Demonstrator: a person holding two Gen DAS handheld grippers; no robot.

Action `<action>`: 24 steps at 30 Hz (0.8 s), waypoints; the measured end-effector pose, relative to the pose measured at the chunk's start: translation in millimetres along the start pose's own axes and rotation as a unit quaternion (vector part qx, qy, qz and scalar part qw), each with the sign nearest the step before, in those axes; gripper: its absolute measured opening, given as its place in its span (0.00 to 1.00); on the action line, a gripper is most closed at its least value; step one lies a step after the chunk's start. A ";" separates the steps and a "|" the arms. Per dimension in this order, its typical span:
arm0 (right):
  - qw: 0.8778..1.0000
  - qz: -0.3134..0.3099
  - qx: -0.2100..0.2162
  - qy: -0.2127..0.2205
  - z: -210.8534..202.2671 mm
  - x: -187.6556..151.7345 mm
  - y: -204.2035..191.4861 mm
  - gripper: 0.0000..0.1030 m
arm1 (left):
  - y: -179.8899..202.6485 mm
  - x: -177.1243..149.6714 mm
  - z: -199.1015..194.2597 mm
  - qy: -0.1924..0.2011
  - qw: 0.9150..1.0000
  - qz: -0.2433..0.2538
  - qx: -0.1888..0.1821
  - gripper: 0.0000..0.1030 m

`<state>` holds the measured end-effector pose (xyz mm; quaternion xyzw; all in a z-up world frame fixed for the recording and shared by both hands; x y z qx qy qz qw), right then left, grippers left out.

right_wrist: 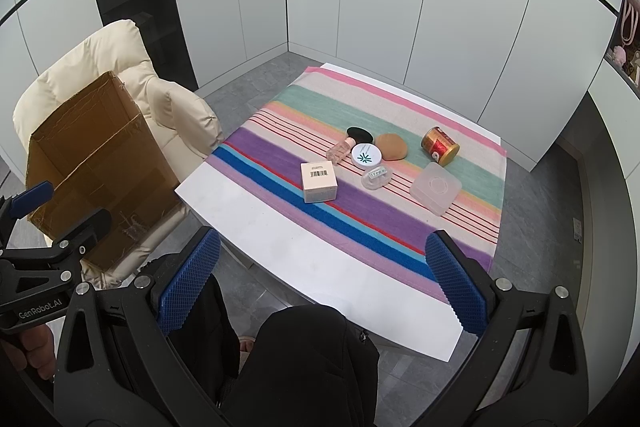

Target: Organize objects

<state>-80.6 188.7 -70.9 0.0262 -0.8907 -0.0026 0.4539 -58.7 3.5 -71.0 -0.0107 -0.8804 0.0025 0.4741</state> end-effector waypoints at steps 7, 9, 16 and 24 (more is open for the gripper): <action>1.000 0.003 -0.003 0.003 -1.1 1.1 1.4 1.00 | 2.3 -0.6 0.3 -0.002 1.000 0.001 -0.004 1.00; 1.000 0.006 -0.005 0.004 -0.5 -0.4 3.9 1.00 | 4.3 -1.2 0.7 -0.003 1.000 0.002 -0.006 1.00; 1.000 0.016 -0.010 0.003 -2.3 -2.4 9.3 1.00 | 16.3 -1.1 2.1 -0.003 1.000 0.011 -0.016 1.00; 0.999 0.033 -0.033 0.014 -9.5 -4.6 31.7 1.00 | 31.2 0.1 6.0 -0.004 1.000 0.012 -0.022 1.00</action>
Point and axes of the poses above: each gripper's, at about its wrist camera, not at the fingertips, and z roughly the way its jaws point, y to its right, x to its top, the point moved 9 cm from there along z, roughly the way its jaws point, and after that the axes turned 15 degrees about y, right-handed, at the moved point
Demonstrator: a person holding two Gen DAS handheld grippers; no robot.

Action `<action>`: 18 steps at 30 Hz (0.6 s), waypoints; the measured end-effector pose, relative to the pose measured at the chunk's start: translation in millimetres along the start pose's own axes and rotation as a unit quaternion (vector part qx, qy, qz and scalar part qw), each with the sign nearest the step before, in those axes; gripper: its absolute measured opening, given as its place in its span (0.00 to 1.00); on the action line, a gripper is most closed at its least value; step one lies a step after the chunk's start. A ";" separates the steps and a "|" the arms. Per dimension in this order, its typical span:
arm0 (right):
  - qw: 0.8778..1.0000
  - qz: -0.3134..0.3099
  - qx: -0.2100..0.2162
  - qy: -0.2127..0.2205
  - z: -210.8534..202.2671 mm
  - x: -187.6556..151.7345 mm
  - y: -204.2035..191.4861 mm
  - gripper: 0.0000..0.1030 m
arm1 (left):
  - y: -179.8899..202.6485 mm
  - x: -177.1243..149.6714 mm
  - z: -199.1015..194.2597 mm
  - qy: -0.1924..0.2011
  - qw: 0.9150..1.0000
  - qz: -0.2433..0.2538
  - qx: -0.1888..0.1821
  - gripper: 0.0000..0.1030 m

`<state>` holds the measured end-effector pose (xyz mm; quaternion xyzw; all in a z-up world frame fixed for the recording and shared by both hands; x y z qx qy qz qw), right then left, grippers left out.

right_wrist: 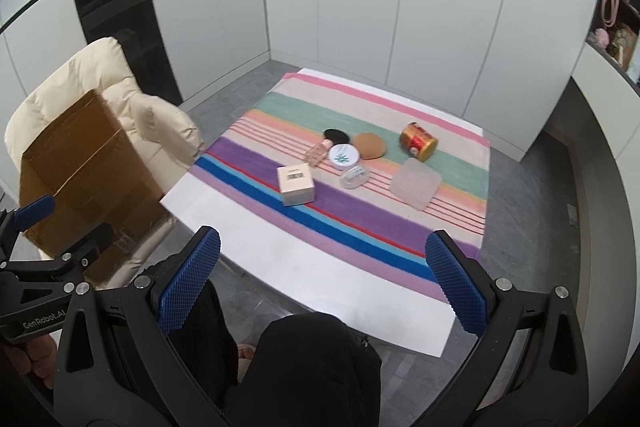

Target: Organize objects

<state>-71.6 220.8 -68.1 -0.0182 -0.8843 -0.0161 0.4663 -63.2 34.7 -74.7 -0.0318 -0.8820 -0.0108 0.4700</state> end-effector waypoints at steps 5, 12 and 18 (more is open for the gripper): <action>1.000 0.013 -0.011 -0.008 0.5 -5.3 16.2 1.00 | 11.0 2.3 4.2 0.000 1.000 0.006 -0.009 1.00; 0.999 0.032 -0.023 -0.025 5.0 -13.6 37.4 1.00 | 35.2 1.7 15.7 -0.013 0.999 0.023 -0.036 1.00; 0.997 0.040 -0.044 -0.044 16.8 -22.7 58.5 1.00 | 53.0 5.5 35.6 -0.027 0.997 0.042 -0.050 1.00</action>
Point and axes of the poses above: each gripper's, at about its wrist camera, not at the fingertips, and z roughly the way its jaws point, y to its right, x to its top, the point moved 9 cm from there along z, roughly the way its jaws point, and after that the axes turned 15 degrees about y, right-handed, at the moved point
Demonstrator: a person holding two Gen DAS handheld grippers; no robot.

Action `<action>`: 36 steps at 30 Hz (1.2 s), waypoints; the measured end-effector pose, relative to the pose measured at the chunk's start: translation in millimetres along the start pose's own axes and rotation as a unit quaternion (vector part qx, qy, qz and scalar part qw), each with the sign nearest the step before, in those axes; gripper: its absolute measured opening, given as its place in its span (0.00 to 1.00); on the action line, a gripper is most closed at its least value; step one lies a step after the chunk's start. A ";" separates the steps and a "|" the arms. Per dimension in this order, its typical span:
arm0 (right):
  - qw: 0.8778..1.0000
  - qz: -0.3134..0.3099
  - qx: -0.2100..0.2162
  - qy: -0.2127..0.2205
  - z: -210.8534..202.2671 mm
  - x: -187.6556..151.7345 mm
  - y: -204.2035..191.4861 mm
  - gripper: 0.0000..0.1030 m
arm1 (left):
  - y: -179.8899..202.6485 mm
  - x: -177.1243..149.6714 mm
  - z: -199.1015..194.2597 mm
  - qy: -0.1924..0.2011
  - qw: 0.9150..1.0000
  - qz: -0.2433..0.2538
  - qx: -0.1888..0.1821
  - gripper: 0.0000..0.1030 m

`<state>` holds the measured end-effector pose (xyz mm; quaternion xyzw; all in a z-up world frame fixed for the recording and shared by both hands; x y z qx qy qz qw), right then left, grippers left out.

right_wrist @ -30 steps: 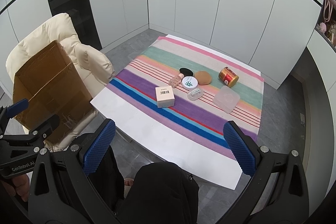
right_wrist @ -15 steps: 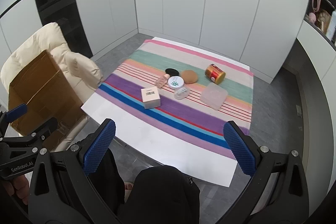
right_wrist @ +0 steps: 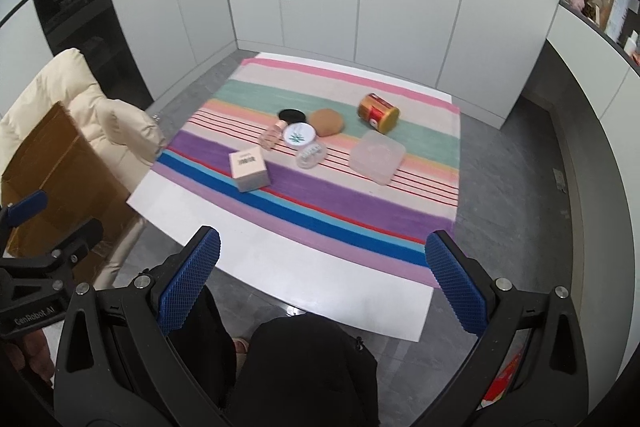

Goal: Organize objects
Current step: 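Move both tools toward the white box and frosted plastic container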

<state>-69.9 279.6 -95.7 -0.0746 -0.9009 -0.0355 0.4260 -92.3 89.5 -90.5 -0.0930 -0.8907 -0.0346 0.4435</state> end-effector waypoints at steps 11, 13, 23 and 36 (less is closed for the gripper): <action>0.999 0.000 -0.020 -0.027 52.2 6.0 22.1 1.00 | 22.8 14.6 57.0 -0.027 1.000 0.007 -0.013 1.00; 0.999 0.000 -0.022 -0.034 64.2 4.8 26.4 1.00 | 25.7 13.1 68.6 -0.035 0.999 0.008 -0.011 1.00; 0.997 0.004 -0.035 -0.063 118.7 0.6 43.5 1.00 | 40.0 -3.3 131.7 -0.075 0.997 -0.010 0.011 1.00; 0.994 0.016 -0.047 -0.096 196.6 -18.6 64.2 1.00 | 60.2 -31.6 207.9 -0.110 0.992 -0.046 0.037 1.00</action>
Point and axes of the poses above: each gripper's, at about its wrist camera, not at the fingertips, and z roughly the way its jaws point, y to its right, x to its top, the point moved 9 cm from there along z, roughly the way its jaws point, and after that the axes turned 15 degrees about y, right-handed, at the moved point
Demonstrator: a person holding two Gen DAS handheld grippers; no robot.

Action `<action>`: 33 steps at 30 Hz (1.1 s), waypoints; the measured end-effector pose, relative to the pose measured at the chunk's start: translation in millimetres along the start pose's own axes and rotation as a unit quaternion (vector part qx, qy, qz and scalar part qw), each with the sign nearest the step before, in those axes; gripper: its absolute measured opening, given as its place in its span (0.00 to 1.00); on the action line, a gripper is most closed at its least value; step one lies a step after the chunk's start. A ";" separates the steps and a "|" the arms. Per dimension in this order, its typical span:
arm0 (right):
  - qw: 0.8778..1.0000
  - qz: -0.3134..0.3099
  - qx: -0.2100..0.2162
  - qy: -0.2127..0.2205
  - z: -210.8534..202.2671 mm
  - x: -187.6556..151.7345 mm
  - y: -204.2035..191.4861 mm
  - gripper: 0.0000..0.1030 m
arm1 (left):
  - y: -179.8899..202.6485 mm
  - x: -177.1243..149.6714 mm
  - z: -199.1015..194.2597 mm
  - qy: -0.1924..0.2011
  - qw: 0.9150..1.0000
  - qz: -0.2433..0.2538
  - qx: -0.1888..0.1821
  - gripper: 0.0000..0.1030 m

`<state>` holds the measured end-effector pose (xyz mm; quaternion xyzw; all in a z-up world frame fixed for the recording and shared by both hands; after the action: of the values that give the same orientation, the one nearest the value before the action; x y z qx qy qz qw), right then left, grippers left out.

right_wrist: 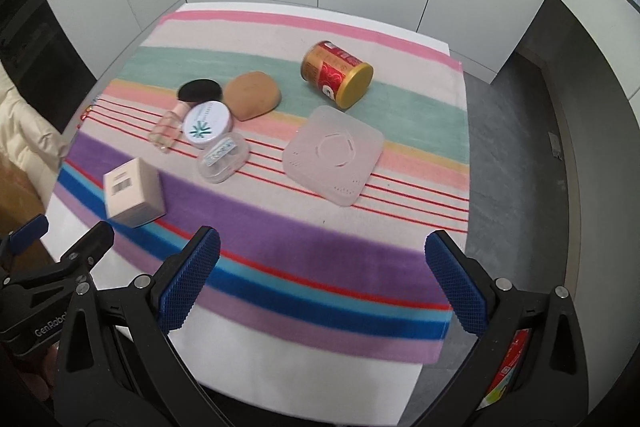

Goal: Organize objects
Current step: 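Move both tools toward the white box and frosted plastic container, then grasp the white barcode box with left tool while right tool grasps frosted container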

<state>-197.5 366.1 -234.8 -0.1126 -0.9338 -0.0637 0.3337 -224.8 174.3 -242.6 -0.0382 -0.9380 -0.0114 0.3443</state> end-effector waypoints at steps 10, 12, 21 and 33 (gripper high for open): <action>0.999 0.029 -0.022 -0.019 70.3 -16.5 11.5 1.00 | 4.5 -16.8 52.5 -0.023 0.999 -0.023 0.023 0.99; 0.999 0.041 -0.027 -0.020 82.0 -15.5 13.9 1.00 | 2.8 -18.8 60.2 -0.026 0.999 -0.032 0.028 0.98; 0.993 0.107 -0.035 -0.036 122.0 -0.9 13.5 1.00 | -0.4 -21.5 81.2 -0.033 0.998 -0.045 0.042 0.84; 0.994 0.094 -0.045 -0.028 129.7 8.9 5.6 0.84 | 13.6 -8.9 81.7 -0.018 0.999 -0.030 0.004 0.51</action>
<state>-281.7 398.2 -328.6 -0.2165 -0.9243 -0.0705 0.3063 -269.6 191.1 -310.7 -0.0088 -0.9449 -0.0177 0.3268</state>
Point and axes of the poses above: each gripper's, at about its wrist camera, not at the fingertips, and z roughly the way its jaws point, y to its right, x to its top, the point moved 9 cm from there along z, roughly the way its jaws point, and after that the axes turned 15 degrees about y, right-handed, at the moved point
